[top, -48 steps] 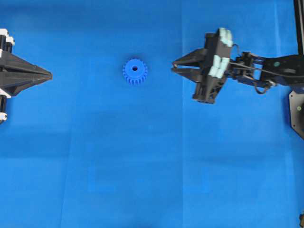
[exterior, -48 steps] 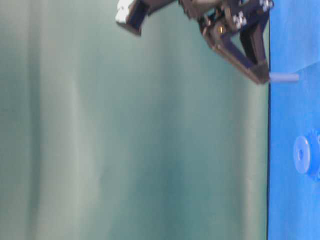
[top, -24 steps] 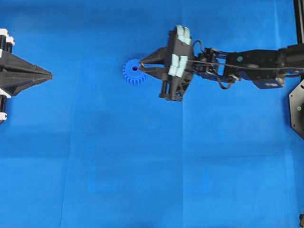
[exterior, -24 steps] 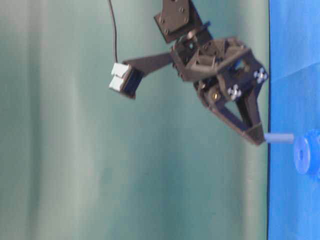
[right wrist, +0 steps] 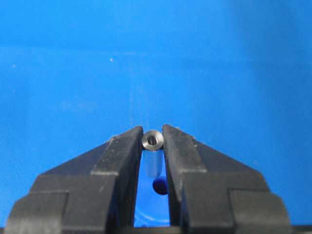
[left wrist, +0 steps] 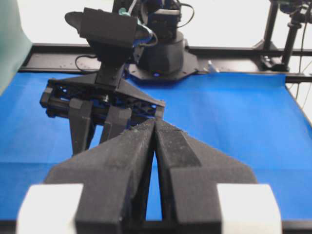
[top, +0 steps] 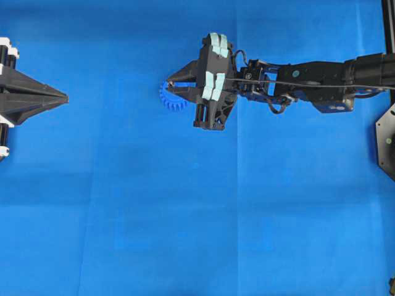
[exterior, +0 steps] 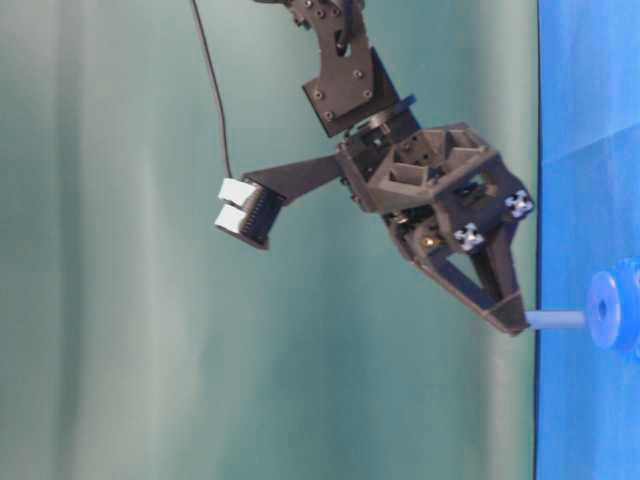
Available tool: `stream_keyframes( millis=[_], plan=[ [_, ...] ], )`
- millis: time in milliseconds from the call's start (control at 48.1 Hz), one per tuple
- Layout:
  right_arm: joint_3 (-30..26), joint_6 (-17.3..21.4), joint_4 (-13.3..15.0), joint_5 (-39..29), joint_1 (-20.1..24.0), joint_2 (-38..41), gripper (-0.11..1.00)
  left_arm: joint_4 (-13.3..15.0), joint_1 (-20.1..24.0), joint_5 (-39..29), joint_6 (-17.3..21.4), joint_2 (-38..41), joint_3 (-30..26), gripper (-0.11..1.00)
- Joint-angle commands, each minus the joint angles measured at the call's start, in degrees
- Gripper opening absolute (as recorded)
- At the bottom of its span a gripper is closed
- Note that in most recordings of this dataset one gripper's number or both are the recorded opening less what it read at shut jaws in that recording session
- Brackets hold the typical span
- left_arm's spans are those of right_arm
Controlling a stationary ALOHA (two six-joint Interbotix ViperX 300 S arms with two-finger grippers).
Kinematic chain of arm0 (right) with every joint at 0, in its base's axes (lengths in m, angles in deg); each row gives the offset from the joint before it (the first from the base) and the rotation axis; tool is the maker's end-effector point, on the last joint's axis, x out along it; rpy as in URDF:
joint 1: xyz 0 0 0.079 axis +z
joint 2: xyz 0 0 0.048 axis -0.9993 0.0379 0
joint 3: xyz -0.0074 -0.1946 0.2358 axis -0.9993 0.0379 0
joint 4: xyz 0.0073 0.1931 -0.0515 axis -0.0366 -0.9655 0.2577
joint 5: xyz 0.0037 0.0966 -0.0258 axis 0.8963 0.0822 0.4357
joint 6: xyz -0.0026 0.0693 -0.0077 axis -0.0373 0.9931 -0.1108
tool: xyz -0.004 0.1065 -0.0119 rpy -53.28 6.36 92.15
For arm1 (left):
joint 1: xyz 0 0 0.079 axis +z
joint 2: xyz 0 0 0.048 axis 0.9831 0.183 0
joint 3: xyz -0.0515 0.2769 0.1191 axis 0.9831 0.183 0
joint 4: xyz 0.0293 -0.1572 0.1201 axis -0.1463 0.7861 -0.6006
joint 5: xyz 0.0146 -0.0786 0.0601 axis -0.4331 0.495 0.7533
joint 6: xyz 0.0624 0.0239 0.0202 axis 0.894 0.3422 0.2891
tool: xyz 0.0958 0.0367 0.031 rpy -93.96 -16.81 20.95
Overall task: Insert the shaft placed at a random location into the center hole of the small gear at another random location.
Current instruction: 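Carry the held shaft left over the blue gear's center hole, then align the shaft above the gear hole and lower it in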
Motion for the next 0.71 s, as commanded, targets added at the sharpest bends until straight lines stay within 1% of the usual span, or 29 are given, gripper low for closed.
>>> stream_keyframes(
  millis=[0, 250, 499, 686],
  plan=[
    [-1.32, 0.0, 0.18, 0.35, -0.62, 0.18, 0.05, 0.0, 0.0, 0.53, 0.0, 0.26, -0.7, 0.0],
    [-1.41, 0.0, 0.18, 0.7, -1.41, 2.29, 0.05, 0.0, 0.0, 0.44, -0.09, 0.35, -0.62, 0.0],
    [-1.41, 0.0, 0.18, 0.7, -1.49, 2.2, 0.05, 0.0, 0.0, 0.44, -0.09, 0.26, -0.62, 0.0],
    [-1.41, 0.0, 0.26, 0.44, -1.49, 0.7, 0.05, 0.0, 0.0, 0.35, -0.09, 0.26, -0.53, 0.0]
  ],
)
